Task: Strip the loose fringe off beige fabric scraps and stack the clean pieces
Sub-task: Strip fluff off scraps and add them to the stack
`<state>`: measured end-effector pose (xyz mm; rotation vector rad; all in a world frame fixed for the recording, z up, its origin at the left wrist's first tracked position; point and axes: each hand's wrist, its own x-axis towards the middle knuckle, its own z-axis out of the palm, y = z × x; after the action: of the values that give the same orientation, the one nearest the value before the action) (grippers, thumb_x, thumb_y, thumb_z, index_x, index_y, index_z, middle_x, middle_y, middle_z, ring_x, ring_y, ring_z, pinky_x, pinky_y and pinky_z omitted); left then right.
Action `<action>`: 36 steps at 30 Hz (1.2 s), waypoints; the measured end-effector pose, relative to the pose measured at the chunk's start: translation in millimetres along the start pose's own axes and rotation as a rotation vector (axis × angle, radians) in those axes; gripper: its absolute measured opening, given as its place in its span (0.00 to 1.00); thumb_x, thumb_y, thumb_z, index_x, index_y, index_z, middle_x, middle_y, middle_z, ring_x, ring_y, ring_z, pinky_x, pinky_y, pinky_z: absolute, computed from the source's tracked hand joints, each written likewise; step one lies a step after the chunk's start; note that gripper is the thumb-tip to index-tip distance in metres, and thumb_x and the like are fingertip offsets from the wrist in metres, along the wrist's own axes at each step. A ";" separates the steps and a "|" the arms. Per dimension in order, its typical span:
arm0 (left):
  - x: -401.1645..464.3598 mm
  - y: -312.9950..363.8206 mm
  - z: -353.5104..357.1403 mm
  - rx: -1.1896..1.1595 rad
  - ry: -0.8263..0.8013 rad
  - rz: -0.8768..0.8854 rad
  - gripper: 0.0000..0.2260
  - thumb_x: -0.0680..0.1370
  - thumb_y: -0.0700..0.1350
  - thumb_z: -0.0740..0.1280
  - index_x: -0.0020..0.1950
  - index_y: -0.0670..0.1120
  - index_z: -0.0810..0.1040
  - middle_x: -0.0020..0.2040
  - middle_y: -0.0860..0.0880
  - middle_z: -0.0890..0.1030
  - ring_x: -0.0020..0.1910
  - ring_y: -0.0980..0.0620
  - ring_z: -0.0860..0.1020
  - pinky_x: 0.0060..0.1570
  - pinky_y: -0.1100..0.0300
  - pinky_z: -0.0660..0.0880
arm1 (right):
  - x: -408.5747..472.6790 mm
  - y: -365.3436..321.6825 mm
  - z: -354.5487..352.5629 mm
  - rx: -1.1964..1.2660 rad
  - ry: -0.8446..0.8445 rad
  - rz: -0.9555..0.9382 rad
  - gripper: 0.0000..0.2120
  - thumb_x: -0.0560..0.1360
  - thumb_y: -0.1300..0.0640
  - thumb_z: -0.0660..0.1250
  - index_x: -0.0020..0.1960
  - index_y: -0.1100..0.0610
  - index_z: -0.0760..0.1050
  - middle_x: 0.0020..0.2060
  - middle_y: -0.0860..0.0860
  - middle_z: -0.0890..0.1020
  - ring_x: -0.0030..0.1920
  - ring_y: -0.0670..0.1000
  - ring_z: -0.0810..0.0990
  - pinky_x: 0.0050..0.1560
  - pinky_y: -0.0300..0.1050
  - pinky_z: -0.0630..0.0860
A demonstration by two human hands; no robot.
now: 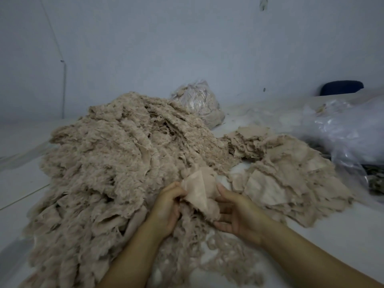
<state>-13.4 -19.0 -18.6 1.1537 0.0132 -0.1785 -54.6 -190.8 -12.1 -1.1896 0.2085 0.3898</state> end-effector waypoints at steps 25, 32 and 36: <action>-13.1 29.0 29.0 1.724 0.156 0.361 0.22 0.70 0.63 0.68 0.56 0.49 0.73 0.52 0.50 0.75 0.52 0.50 0.74 0.49 0.57 0.72 | 49.2 -28.7 -8.3 -0.910 0.173 -0.636 0.10 0.77 0.55 0.66 0.38 0.53 0.69 0.38 0.49 0.76 0.41 0.50 0.75 0.46 0.44 0.73; -13.1 18.2 29.6 0.837 -0.059 0.186 0.02 0.75 0.39 0.67 0.45 0.44 0.79 0.41 0.47 0.83 0.39 0.51 0.81 0.37 0.58 0.77 | 41.9 -21.9 -20.5 -0.750 0.172 -0.601 0.11 0.77 0.45 0.64 0.56 0.49 0.74 0.53 0.44 0.77 0.54 0.41 0.75 0.55 0.33 0.71; -16.4 18.7 33.9 0.378 -0.136 0.094 0.13 0.75 0.29 0.61 0.42 0.44 0.80 0.38 0.44 0.82 0.36 0.51 0.80 0.34 0.60 0.77 | 28.8 -18.7 -18.3 -0.548 -0.010 -0.446 0.27 0.64 0.32 0.67 0.51 0.51 0.80 0.52 0.48 0.82 0.52 0.47 0.80 0.52 0.38 0.75</action>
<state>-29.6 -40.3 13.8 1.5130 -0.2020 -0.1800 -19.9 -208.4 -13.0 -1.7241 -0.1884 0.0544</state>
